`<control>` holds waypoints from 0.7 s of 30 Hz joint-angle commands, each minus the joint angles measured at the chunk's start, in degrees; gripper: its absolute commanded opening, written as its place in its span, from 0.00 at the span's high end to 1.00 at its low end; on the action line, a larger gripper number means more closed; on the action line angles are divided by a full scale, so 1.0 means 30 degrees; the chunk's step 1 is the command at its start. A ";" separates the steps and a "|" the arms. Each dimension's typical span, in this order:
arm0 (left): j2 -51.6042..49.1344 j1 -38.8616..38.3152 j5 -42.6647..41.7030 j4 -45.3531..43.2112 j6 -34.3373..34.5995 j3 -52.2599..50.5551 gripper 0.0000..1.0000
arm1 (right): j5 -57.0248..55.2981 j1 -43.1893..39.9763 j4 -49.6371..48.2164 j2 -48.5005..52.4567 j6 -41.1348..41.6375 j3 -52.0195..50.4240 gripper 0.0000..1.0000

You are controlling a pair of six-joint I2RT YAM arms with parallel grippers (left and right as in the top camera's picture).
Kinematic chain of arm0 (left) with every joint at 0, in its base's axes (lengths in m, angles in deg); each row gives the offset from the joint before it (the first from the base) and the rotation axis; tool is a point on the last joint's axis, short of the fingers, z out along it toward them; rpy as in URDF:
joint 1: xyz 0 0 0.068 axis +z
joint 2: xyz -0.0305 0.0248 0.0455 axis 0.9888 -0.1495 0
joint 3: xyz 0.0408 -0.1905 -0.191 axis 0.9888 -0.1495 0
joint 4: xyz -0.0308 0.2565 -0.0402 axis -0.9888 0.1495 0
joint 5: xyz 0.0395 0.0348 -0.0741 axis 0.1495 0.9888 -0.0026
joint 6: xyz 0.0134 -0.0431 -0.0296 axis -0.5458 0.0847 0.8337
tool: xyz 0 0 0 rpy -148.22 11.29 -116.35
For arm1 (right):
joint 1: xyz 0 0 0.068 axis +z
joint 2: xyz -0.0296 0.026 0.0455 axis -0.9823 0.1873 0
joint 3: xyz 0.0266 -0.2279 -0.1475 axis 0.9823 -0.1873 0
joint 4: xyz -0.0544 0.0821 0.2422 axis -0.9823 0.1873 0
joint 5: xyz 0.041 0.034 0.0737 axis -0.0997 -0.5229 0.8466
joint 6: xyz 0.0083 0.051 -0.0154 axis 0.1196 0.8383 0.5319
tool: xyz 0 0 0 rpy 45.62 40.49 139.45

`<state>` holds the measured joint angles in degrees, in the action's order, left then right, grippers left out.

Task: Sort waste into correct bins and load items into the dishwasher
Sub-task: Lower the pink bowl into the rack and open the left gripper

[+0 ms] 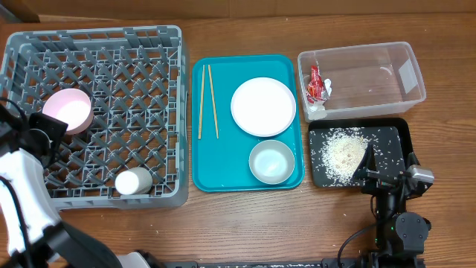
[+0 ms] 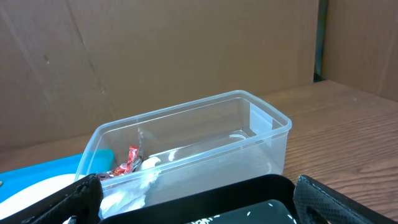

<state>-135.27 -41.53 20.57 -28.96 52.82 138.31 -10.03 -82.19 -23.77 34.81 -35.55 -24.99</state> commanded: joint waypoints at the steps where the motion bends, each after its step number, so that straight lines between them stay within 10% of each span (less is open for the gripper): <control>1: -0.1457 -0.0080 -0.2353 -0.0415 0.1049 0.0291 0.47 | -0.0087 -0.0087 -0.0117 -0.0226 0.0044 -0.0204 0.00; 8: -0.2222 -0.0153 -0.2346 0.0175 0.0605 0.0335 0.82 | -0.0087 -0.0087 -0.0124 -0.0226 0.0044 -0.0204 0.00; 21: 0.1661 -0.1698 0.5348 0.7410 -0.3111 0.5654 0.96 | -0.0087 -0.0087 -0.0124 -0.0226 0.0044 -0.0204 0.00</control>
<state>-132.82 -43.49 24.40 -10.34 49.01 150.16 -10.01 -82.19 -23.79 34.81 -35.55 -24.99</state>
